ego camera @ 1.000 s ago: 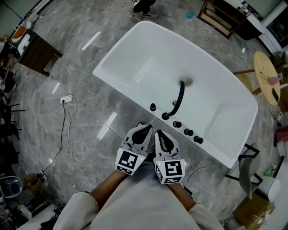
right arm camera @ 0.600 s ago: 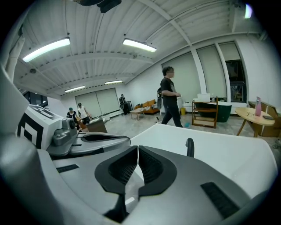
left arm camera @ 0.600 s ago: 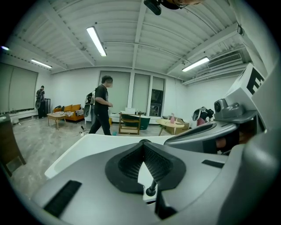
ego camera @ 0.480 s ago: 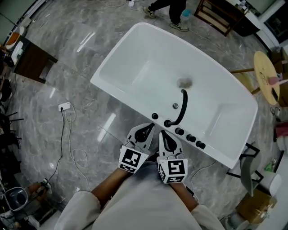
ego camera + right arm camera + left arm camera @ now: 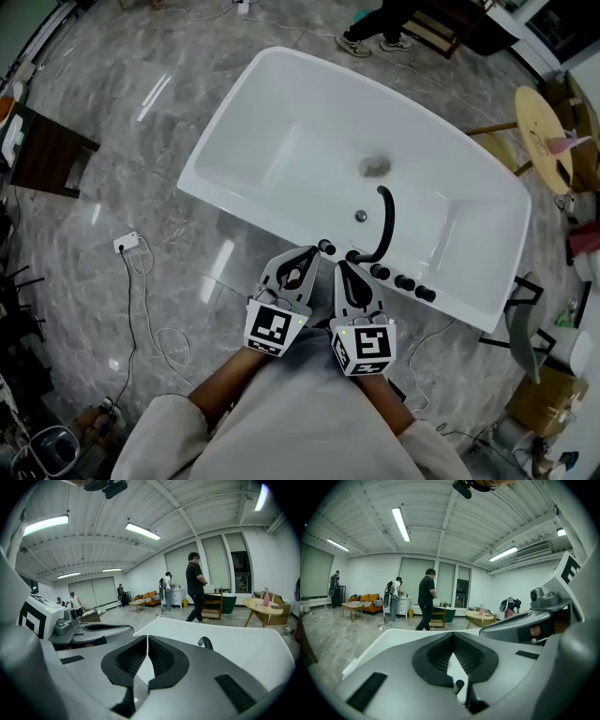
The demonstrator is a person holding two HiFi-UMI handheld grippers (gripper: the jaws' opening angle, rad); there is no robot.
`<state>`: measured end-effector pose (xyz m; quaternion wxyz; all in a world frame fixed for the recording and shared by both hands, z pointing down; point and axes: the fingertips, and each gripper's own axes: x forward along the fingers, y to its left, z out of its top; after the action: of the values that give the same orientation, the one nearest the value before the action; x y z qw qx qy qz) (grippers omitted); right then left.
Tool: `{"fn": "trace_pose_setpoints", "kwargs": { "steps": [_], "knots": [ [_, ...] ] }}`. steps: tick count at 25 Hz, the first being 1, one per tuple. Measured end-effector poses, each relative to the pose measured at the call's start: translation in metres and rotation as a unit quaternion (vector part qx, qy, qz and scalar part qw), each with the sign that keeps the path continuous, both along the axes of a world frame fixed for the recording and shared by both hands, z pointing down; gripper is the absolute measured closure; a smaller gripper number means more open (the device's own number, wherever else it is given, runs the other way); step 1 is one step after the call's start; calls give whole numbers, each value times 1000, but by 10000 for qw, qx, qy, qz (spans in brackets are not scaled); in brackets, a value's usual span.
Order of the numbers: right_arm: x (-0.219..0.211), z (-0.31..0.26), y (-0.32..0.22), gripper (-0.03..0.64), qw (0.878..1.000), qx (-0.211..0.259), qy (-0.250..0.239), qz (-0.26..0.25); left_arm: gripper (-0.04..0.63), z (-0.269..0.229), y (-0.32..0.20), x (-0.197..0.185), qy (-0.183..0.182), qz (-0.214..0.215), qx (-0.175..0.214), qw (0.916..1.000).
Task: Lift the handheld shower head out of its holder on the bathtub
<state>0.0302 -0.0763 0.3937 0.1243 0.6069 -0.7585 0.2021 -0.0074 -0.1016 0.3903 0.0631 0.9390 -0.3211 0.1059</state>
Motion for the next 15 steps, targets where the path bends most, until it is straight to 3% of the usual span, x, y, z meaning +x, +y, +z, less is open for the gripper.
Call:
{"fn": "trace_pose_setpoints", "kwargs": {
  "steps": [6, 9, 15],
  "knots": [
    [8, 4, -4, 598, 9989, 21, -28, 476, 592, -2, -6, -7, 629, 311, -108, 9975],
    [6, 11, 0, 598, 9983, -51, -132, 569, 591, 11, -2, -10, 507, 360, -318, 9976],
    [15, 21, 9, 598, 9978, -168, -257, 585, 591, 45, 12, 7, 181, 666, -184, 9974]
  ]
}}
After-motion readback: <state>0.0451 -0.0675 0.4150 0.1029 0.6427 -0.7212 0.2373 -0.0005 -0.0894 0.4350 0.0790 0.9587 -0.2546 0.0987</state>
